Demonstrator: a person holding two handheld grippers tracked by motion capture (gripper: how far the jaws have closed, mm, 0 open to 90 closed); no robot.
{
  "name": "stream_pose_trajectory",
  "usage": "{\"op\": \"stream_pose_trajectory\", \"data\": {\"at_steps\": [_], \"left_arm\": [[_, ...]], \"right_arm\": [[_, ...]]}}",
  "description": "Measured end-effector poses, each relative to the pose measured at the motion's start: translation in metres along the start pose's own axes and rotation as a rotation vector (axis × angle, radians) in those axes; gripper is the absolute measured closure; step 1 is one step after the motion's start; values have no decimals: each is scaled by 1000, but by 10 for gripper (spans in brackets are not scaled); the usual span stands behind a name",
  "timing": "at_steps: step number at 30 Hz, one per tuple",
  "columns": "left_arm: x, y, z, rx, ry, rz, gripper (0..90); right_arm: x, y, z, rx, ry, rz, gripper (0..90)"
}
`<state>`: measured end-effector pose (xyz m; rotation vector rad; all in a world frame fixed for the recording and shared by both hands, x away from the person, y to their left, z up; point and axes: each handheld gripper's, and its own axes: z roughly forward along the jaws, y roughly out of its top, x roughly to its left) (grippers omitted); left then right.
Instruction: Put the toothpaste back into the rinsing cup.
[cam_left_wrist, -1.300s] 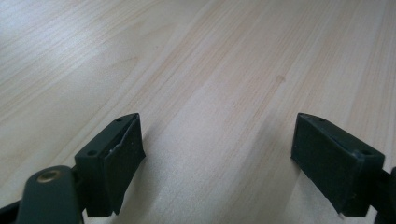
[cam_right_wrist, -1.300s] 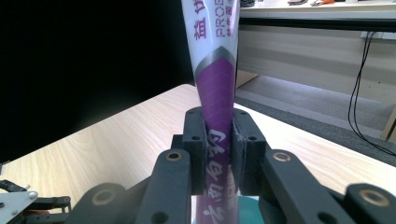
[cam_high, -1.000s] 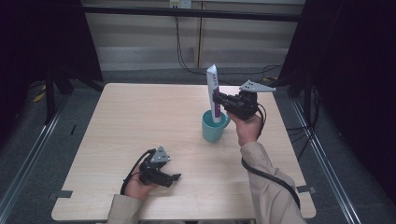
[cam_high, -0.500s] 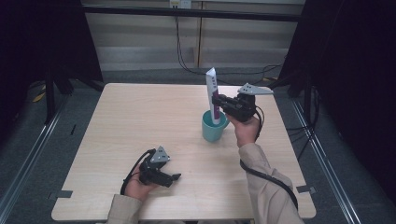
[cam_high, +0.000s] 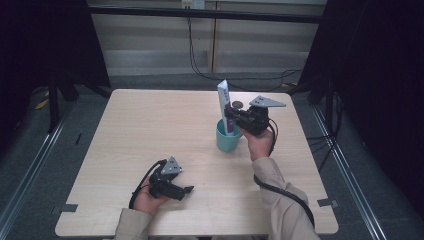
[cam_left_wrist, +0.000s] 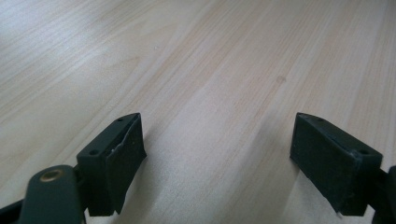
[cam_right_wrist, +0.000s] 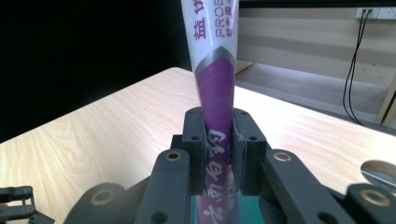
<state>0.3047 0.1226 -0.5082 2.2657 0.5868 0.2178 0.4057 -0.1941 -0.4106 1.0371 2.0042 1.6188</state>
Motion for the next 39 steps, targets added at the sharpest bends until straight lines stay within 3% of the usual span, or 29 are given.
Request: {"op": "stream_pose_trajectory", "data": {"at_steps": [10,26,39], "left_arm": [[0,0,0,-4,-3,-1,175],[0,0,0,-5,-4,-1,176],[0,0,1,-13,-5,-4,181]], "right_arm": [[2,-11,4,30,-19,-2,772],[7,-19,7,136,-57,-62,750],[3,-13,-5,132,-67,-64,710]]}}
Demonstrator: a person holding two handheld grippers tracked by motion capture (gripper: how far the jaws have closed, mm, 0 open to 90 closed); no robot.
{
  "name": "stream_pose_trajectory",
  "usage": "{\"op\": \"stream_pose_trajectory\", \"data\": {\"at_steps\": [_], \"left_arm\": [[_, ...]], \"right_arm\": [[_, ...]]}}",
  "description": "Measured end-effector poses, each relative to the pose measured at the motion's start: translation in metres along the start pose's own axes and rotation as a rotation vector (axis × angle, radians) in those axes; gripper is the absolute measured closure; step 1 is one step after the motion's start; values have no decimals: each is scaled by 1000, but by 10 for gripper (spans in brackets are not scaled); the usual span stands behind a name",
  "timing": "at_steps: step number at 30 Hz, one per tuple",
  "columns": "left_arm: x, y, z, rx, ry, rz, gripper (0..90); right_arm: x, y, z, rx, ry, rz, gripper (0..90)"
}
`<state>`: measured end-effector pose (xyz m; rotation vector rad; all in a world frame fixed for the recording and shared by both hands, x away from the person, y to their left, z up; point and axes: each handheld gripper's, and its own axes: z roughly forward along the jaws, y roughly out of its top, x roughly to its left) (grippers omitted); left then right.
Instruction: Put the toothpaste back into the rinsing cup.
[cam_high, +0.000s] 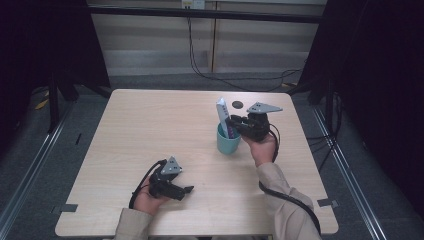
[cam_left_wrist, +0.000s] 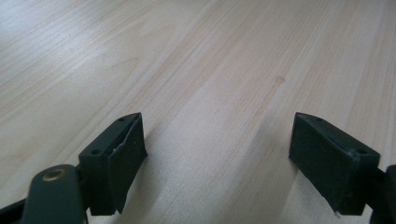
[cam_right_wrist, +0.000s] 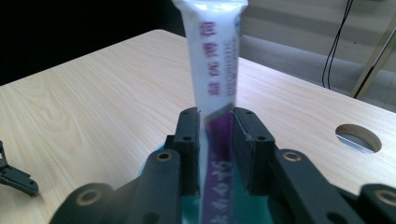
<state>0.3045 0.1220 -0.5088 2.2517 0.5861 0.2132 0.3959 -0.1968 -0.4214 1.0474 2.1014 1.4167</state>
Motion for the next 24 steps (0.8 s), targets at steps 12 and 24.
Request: {"op": "stream_pose_trajectory", "data": {"at_steps": [12,24], "left_arm": [[0,0,0,-2,0,-3,181],[0,0,0,-1,-2,2,181]], "right_arm": [[0,1,-8,-2,-19,19,464],[0,2,-20,10,7,72,226]]}}
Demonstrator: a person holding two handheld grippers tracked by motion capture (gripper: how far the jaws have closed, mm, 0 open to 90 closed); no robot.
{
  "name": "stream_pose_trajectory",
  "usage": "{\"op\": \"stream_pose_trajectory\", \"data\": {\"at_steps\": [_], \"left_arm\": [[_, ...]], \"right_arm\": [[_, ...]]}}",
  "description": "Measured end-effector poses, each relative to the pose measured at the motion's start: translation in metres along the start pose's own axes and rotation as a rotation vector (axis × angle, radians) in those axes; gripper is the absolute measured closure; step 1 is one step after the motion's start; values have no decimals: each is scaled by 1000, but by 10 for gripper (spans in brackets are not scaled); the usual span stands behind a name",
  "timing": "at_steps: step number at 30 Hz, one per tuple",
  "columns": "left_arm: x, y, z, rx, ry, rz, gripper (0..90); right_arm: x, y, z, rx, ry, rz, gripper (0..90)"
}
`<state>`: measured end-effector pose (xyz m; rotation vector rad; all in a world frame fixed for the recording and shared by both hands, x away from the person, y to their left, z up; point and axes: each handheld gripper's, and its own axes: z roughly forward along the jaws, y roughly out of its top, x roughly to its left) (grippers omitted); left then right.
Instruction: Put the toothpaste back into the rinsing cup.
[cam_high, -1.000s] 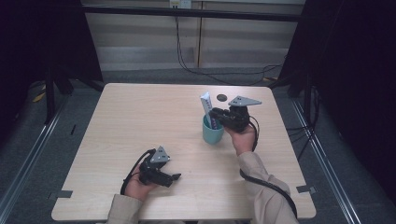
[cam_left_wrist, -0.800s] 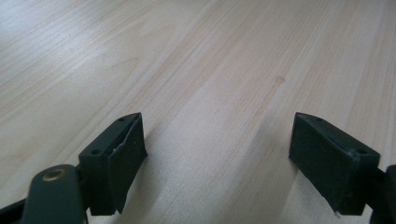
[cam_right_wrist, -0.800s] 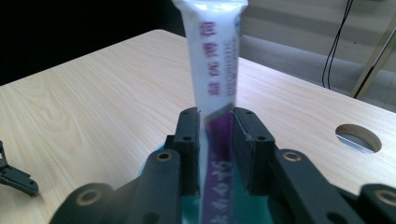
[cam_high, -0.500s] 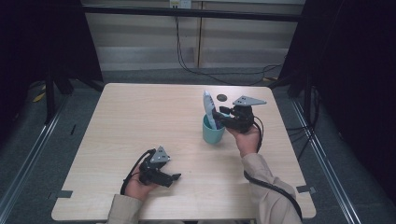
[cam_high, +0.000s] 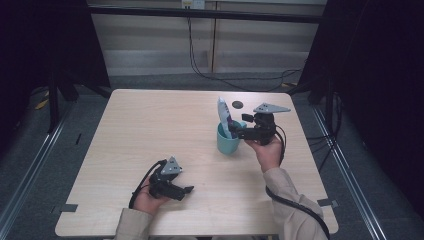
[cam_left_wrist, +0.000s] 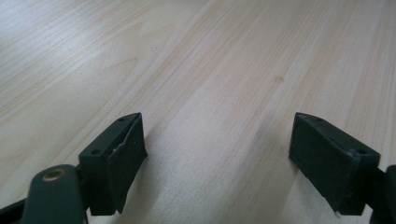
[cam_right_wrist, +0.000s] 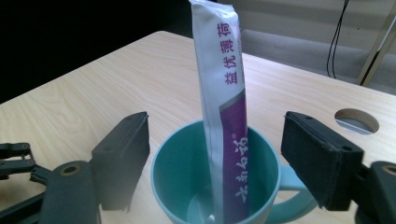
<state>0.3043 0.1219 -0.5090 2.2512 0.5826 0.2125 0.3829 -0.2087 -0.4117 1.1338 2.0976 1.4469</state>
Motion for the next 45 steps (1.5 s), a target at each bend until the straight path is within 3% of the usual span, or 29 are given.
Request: {"op": "stream_pose_trajectory", "data": {"at_steps": [22,32,45], "left_arm": [[0,0,0,1,-2,4,181],[0,0,0,1,-2,4,181],[0,0,0,1,-2,5,181]], "right_arm": [[2,-8,-29,44,-15,-57,154],[5,-17,-36,61,5,-82,141],[4,-32,-46,80,4,-83,142]]}}
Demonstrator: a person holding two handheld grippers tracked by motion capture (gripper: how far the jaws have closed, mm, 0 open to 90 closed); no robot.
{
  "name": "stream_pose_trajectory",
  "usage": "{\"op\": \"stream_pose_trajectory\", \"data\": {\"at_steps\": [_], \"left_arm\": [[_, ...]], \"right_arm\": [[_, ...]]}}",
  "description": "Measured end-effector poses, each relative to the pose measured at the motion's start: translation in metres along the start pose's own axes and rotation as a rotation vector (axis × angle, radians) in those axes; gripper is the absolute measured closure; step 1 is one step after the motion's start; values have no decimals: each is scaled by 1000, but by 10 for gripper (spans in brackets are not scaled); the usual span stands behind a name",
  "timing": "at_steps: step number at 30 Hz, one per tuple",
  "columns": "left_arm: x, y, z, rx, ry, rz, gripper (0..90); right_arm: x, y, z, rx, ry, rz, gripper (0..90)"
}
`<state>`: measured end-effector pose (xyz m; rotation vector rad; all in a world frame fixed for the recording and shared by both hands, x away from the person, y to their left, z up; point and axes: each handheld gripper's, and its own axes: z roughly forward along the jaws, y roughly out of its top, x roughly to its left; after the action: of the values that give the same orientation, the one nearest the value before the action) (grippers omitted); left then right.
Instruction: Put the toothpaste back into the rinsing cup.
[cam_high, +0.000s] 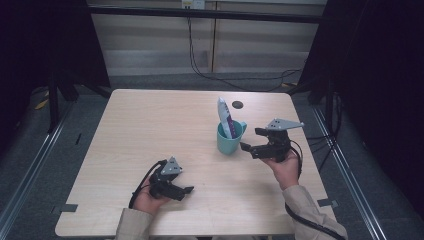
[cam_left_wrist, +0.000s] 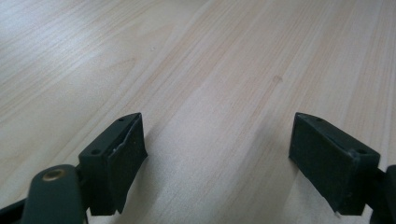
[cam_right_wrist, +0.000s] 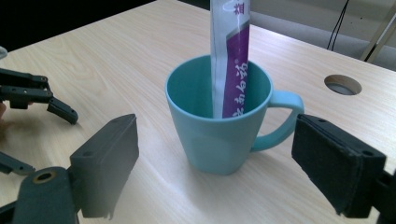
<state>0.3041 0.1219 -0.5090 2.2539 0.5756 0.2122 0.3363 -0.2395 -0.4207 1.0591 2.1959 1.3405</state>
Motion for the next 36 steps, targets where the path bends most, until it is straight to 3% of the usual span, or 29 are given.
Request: {"op": "stream_pose_trajectory", "data": {"at_steps": [10,26,36], "left_arm": [[0,0,0,6,-3,9,181],[0,0,0,3,-3,6,181],[0,0,0,6,-3,9,181]], "right_arm": [[-3,-17,-10,25,-17,-14,142],[5,-36,-12,58,-17,-58,144],[6,-53,-13,75,-13,-54,144]]}}
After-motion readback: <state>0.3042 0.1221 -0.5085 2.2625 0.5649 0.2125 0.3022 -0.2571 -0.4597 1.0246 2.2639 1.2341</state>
